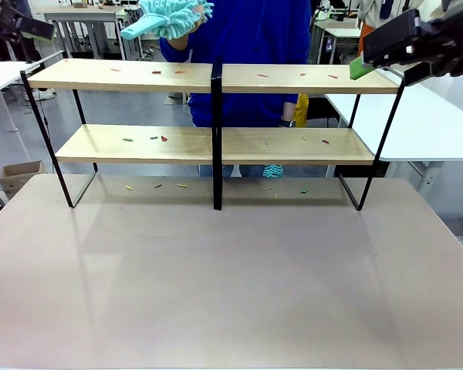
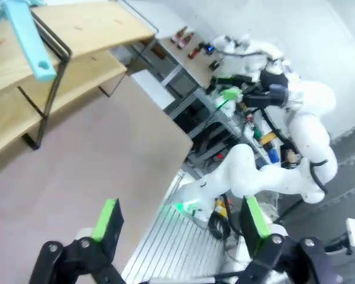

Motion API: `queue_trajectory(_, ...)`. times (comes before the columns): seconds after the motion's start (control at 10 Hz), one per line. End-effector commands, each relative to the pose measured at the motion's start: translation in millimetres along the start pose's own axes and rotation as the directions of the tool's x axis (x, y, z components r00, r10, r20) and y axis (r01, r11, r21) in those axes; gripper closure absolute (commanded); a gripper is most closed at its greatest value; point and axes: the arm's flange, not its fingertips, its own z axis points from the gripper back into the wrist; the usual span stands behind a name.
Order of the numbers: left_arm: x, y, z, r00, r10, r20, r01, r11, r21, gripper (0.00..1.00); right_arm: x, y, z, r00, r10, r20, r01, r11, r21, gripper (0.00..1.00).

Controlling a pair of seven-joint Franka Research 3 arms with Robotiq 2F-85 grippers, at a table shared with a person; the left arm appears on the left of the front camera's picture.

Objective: Clean the shelves.
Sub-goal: Pick up the Duster when the human hands it over.

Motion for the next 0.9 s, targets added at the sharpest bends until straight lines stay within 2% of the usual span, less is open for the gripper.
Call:
queue_trajectory(0.0,2.4,4.6,1.3,1.0,0.029,0.011,-0.028,0.998,-0.05,0.0,-0.2,-0.2,0.3,1.0,-0.001,-0.001,0.001,1.0,0.0,0.0)
queue_trajectory(0.1,24.7,16.3,-10.1,0.992,0.13,0.01,-0.13,0.992,0.01,0.0,-0.2,-0.2,0.3,1.0,-0.001,-0.001,0.001,1.0,0.0,0.0)
queue_trajectory(0.3,82.7,75.0,-25.0,0.916,0.387,0.102,-0.383,0.922,-0.053,0.0,-0.2,-0.2,0.3,1.0,-0.001,-0.001,0.001,1.0,0.0,0.0)
queue_trajectory(0.6,124.1,146.4,-60.5,0.818,0.556,0.147,-0.542,0.831,-0.128,0.0,-0.2,-0.2,0.3,1.0,-0.001,-0.001,0.001,1.0,0.0,0.0)
queue_trajectory(0.7,129.2,160.9,-72.6,0.802,0.575,0.161,-0.558,0.818,-0.14,0.0,-0.2,-0.2,0.3,1.0,-0.001,-0.001,0.001,1.0,0.0,0.0)
queue_trajectory(0.8,128.5,168.1,-88.0,0.799,0.585,0.138,-0.561,0.809,-0.176,0.0,-0.2,-0.2,0.3,1.0,-0.001,-0.001,0.001,1.0,0.0,0.0)
